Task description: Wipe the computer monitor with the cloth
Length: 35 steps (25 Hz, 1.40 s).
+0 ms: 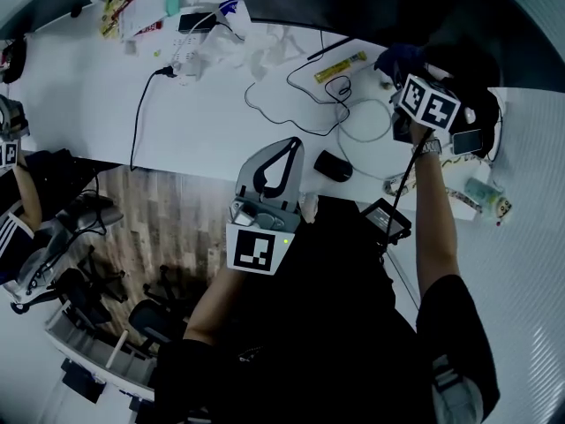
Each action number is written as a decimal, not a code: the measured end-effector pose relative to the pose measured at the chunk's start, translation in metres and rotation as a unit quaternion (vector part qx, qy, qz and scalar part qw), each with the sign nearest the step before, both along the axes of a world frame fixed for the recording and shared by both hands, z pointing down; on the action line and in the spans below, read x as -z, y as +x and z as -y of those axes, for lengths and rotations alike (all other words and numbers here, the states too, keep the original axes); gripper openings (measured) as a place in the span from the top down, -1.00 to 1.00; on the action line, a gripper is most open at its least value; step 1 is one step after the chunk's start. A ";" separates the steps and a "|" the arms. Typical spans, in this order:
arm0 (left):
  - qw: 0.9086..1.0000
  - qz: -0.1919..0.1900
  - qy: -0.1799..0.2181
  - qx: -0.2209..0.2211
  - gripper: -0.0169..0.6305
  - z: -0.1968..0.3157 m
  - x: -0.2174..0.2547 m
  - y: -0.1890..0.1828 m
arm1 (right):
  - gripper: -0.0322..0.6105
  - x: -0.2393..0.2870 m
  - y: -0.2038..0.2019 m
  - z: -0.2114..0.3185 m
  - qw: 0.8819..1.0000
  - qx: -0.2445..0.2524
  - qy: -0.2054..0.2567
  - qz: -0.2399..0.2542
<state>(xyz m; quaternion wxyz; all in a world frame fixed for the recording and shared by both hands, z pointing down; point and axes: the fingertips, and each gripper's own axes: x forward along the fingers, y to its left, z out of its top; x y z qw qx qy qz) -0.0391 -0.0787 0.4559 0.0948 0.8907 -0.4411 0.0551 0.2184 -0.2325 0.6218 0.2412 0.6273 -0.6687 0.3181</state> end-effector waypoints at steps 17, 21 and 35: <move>0.999 0.002 0.008 0.035 0.92 0.010 0.000 -0.099 | 0.68 -0.002 -0.133 0.033 0.999 0.045 0.006 0.019; 0.999 0.002 0.008 0.053 0.92 0.009 -0.001 -0.118 | 0.68 -0.005 -0.160 0.039 0.998 0.063 0.003 0.019; 0.993 0.009 0.000 0.116 0.92 0.001 -0.005 -0.174 | 0.68 -0.015 -0.245 0.062 0.992 0.123 -0.006 0.027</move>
